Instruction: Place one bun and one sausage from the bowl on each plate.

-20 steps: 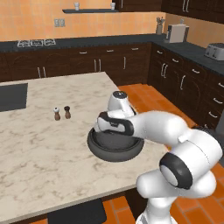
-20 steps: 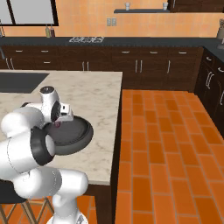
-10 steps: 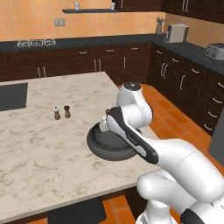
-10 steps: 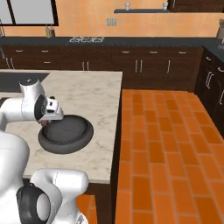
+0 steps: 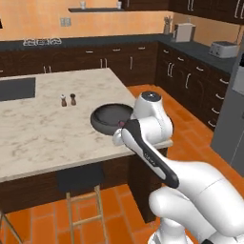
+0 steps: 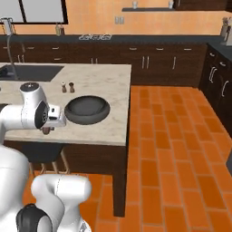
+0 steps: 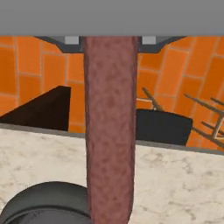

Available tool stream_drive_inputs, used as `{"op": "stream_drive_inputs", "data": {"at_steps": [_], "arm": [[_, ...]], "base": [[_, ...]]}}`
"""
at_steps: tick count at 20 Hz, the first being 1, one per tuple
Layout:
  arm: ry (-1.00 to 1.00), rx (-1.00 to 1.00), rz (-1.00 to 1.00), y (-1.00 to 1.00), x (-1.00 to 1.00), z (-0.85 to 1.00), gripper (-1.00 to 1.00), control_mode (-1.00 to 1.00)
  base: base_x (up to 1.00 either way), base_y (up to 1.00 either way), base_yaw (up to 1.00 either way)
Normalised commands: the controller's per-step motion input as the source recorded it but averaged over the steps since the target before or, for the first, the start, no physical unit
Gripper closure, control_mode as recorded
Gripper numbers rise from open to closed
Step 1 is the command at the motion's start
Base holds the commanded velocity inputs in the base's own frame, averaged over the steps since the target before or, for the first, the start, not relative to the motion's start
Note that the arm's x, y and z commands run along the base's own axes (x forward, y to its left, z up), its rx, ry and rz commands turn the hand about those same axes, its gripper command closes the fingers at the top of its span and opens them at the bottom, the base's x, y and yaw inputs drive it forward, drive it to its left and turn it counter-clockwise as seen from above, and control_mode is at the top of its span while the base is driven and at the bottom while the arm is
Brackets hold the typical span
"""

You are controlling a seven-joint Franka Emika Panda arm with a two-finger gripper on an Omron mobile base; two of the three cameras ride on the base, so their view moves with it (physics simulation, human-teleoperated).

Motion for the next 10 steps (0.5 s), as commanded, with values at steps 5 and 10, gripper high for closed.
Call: {"op": "stream_drive_inputs", "data": {"at_steps": [5, 10], "arm": [[0.0, 0.0, 0.0, 0.0, 0.0, 0.0, 1.0, 1.0], [0.0, 0.0, 0.0, 0.0, 0.0, 0.0, 1.0, 1.0]], "base": [[-0.5, 1.0, 0.0], [0.1, 1.0, 0.0]]}}
